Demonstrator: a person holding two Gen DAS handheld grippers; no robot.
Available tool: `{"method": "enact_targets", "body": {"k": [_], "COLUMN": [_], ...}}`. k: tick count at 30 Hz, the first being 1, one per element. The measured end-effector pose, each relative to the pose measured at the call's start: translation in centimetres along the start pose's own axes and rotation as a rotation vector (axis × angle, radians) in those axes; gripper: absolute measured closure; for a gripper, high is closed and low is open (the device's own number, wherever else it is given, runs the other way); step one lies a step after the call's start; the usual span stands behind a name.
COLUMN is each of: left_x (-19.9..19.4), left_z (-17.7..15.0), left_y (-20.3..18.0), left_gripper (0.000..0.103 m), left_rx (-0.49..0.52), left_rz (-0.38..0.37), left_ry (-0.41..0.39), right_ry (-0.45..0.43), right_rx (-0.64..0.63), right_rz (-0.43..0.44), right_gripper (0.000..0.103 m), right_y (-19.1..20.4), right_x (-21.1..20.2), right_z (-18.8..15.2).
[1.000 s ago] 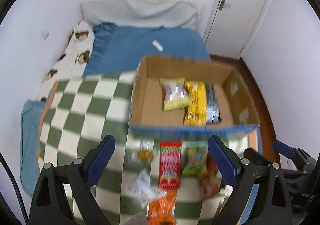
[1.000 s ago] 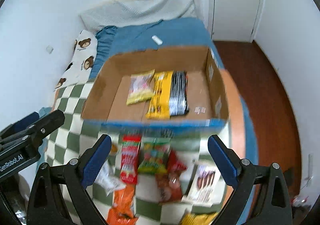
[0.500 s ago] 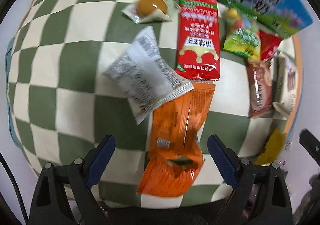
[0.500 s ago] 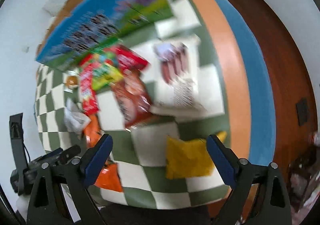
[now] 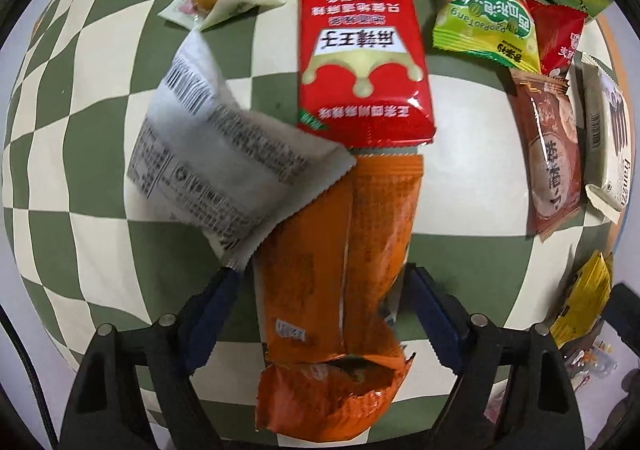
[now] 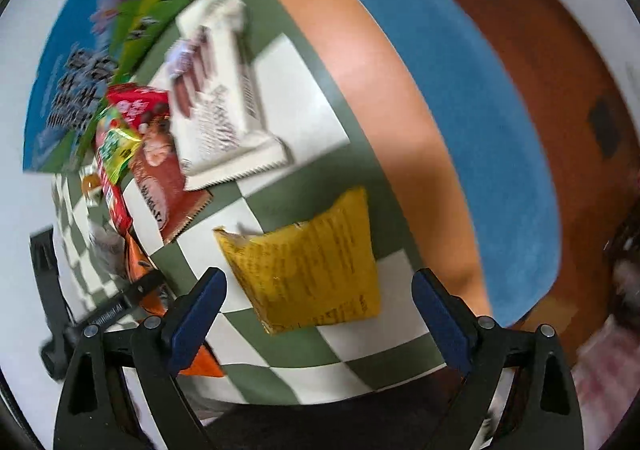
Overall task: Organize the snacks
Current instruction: 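Move both tools back to the snacks on the bed, then grasp the orange packet with left tool while right tool grasps the Franzzi cookie pack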
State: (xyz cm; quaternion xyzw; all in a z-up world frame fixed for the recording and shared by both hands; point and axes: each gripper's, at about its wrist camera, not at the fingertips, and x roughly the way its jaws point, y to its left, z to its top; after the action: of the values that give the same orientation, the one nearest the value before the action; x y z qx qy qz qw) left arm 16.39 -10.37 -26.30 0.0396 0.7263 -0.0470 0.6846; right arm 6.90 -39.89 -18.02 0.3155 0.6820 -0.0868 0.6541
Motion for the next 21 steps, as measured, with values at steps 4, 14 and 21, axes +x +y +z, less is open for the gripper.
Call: {"method": "enact_targets", "body": {"k": [4,14,21], "left_x": [0.1,-1.8,0.3], "left_z": [-0.2,1.3,0.9], "left_y": [0.5,0.0,1.6], "left_gripper": [0.032,0.062,0.054], "left_rx": [-0.024,-0.07,-0.072], "left_rz": [-0.013,-0.025,-0.051], "left_ry": [-0.016,-0.094,-0.058], "right_ry": [-0.109,-0.117,-0.039], "right_rx": [-0.053,-0.268,-0.381], "right_rz": [-0.002,-0.161,-0.166], "right_gripper": [0.008,0.044,0.044], "right_y": [2.3,10.9,11.6], "right_x": [-1.7,1.8,2.8], "right_z": [1.5,8.6,6.5]}}
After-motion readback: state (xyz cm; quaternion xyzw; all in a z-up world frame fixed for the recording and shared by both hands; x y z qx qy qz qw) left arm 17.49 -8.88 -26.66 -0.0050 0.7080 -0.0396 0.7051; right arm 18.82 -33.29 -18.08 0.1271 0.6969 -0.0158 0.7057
